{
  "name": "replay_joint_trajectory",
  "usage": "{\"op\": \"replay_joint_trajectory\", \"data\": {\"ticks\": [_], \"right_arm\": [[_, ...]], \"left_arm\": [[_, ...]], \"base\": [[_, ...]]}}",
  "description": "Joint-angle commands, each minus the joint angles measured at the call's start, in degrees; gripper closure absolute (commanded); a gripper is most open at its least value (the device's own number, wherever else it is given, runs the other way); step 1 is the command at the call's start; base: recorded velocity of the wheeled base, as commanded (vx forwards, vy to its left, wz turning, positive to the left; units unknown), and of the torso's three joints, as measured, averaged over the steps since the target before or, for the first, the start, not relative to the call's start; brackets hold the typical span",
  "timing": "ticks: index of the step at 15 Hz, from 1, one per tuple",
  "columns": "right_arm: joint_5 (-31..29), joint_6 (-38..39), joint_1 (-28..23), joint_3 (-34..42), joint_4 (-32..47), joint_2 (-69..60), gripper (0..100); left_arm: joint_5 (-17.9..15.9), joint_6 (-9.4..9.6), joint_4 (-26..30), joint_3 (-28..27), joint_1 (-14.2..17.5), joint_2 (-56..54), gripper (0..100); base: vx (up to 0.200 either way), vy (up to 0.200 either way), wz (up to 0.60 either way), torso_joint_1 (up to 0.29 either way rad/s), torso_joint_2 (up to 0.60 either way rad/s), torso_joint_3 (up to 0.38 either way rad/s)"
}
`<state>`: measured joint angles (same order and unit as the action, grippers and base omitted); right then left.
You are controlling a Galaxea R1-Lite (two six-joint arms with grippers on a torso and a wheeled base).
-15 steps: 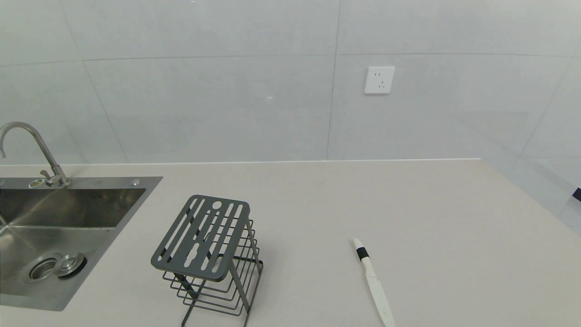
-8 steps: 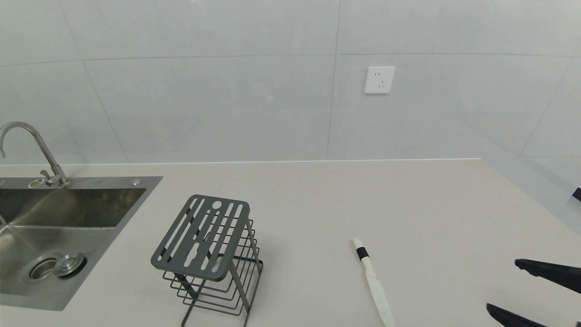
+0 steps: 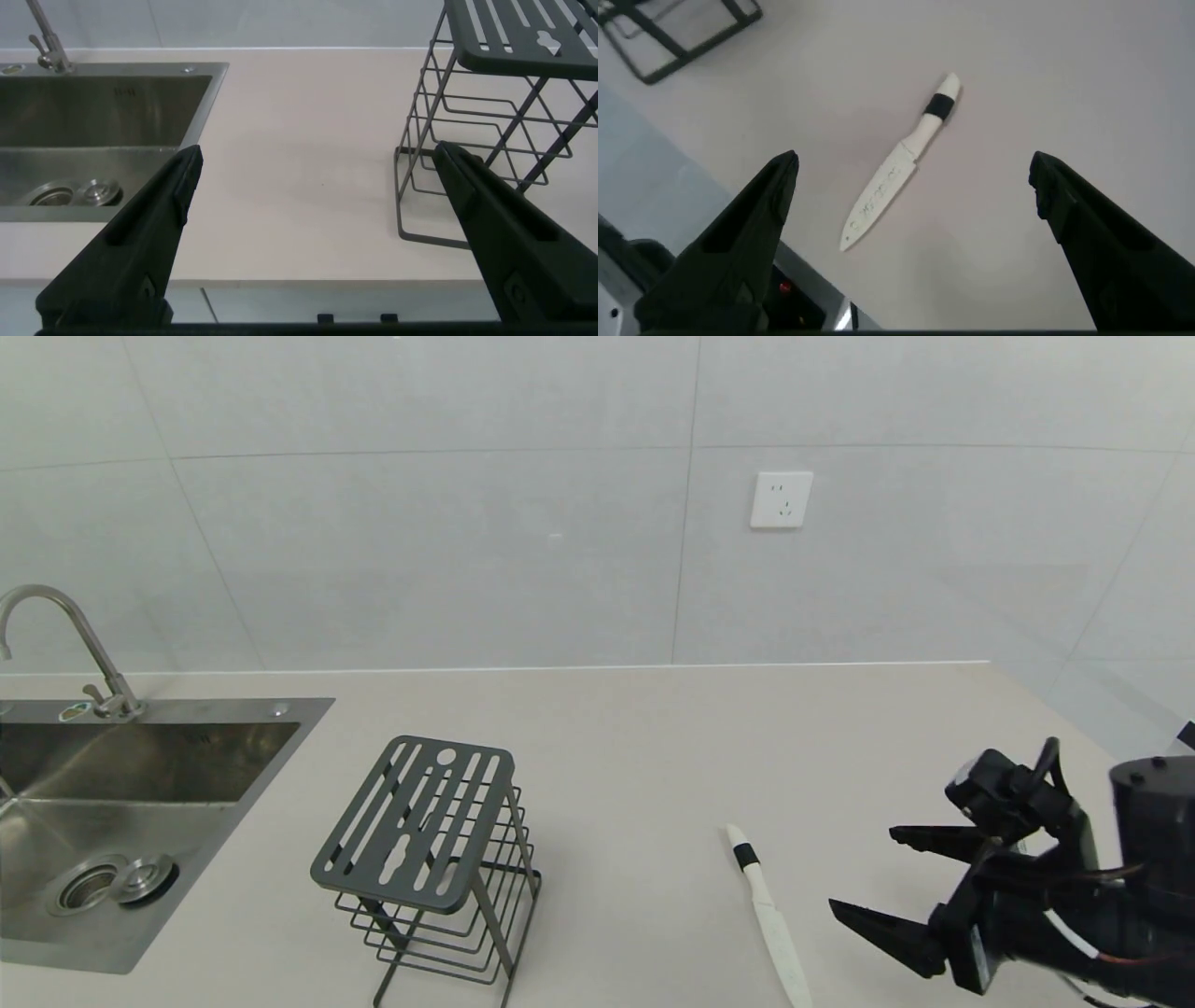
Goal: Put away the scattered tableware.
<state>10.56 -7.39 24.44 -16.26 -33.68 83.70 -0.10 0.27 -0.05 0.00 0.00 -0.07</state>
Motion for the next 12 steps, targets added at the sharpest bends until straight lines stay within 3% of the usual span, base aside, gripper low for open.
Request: {"op": "replay_joint_trajectory", "data": {"ticks": [1,4,6,12], "right_arm": [[-2.03,1.67,1.66,-1.76,0.11,4.63,0],[-10.03,17.67,11.51,-6.68,0.55,8.58,0],[-13.02,19.6,13.7,-7.73,2.13,12.63,0],[-13.37,22.77,13.53,-8.96,3.1,18.08,0]], "left_arm": [[0.01,0.0,-0.04,0.0,0.0,0.07,0],[0.01,0.0,-0.04,0.0,0.0,0.07,0],[0.1,0.0,-0.04,0.0,0.0,0.07,0],[0.1,0.0,0.05,0.0,0.0,0.07,0]], "base": [[0.0,0.0,0.0,0.0,0.0,0.0],[0.0,0.0,0.0,0.0,0.0,0.0],[0.0,0.0,0.0,0.0,0.0,0.0],[0.0,0.0,0.0,0.0,0.0,0.0]]}}
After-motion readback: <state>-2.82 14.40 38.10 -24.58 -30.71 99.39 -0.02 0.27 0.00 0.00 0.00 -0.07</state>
